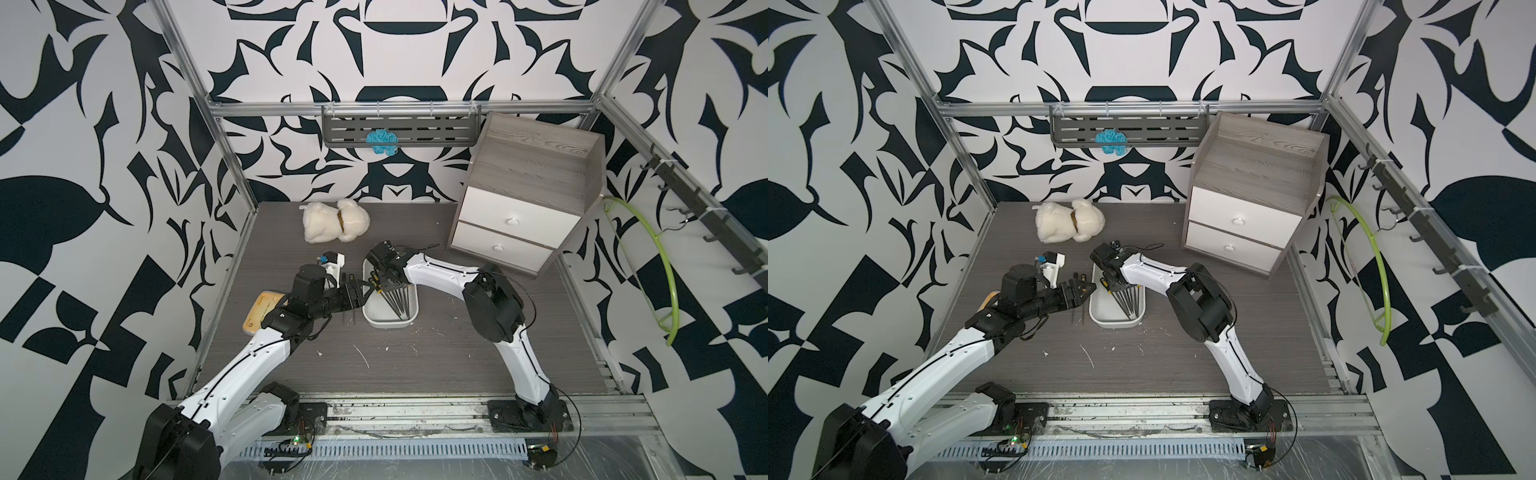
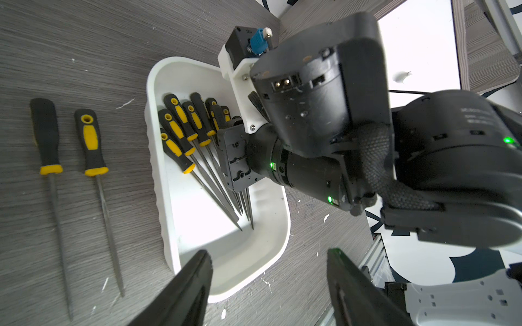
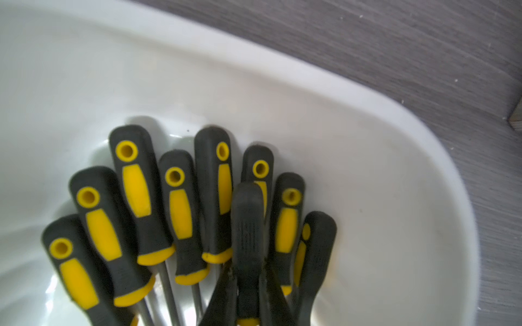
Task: Take the file tool out of the storage box
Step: Pick up the file tool from the storage box.
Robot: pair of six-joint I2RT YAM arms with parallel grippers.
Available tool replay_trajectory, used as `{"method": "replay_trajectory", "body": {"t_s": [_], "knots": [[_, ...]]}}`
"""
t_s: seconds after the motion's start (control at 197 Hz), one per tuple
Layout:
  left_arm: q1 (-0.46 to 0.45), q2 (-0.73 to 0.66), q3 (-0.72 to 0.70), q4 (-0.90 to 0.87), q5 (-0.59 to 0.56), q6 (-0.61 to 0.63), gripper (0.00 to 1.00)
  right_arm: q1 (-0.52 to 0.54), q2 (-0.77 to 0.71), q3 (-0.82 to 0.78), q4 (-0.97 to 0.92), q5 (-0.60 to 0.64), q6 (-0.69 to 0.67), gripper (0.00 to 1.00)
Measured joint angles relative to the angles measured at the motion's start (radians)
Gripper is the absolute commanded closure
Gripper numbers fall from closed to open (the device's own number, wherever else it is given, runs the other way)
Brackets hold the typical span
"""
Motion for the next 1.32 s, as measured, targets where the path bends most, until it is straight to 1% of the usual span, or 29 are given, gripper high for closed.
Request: {"method": "replay_trajectory", "body": {"t_s": [0.122,0.243,0.426,0.527,0.603,0.79,0.897,0.963,1.038,1.069,1.12,1.206,1.317], "knots": [[0.0,0.0,0.0,0.0,0.0,0.0,0.3,0.0,-0.037,-0.047,0.045,-0.024,0.001,0.91],[0.0,0.0,0.0,0.0,0.0,0.0,0.3,0.001,-0.117,-0.118,0.106,-0.058,0.004,0.91],[0.0,0.0,0.0,0.006,0.008,-0.003,0.3,0.004,-0.229,-0.147,0.184,-0.092,0.008,0.92],[0.0,0.002,-0.003,0.034,0.031,-0.005,0.3,0.005,-0.291,-0.182,0.249,-0.121,0.008,0.93],[0.0,0.005,-0.018,0.084,0.064,-0.012,0.3,0.006,-0.354,-0.247,0.318,-0.169,0.014,0.94],[0.0,0.032,-0.067,0.21,0.163,-0.046,0.31,0.011,-0.563,-0.477,0.522,-0.305,0.062,0.95],[-0.005,0.056,-0.079,0.283,0.216,-0.066,0.33,0.017,-0.649,-0.552,0.63,-0.365,0.101,0.96],[-0.016,0.068,-0.081,0.332,0.242,-0.078,0.35,0.022,-0.67,-0.564,0.686,-0.399,0.125,0.96],[-0.036,0.079,-0.082,0.376,0.264,-0.087,0.4,0.031,-0.672,-0.564,0.746,-0.425,0.145,0.97],[-0.044,0.081,-0.082,0.387,0.27,-0.088,0.4,0.034,-0.671,-0.564,0.762,-0.431,0.151,0.97],[-0.056,0.082,-0.082,0.397,0.278,-0.09,0.44,0.04,-0.671,-0.564,0.779,-0.438,0.159,0.97],[-0.066,0.082,-0.082,0.405,0.286,-0.09,0.48,0.046,-0.671,-0.564,0.8,-0.443,0.166,0.97],[-0.067,0.082,-0.082,0.41,0.288,-0.093,0.49,0.05,-0.671,-0.564,0.808,-0.443,0.166,0.97]]}}
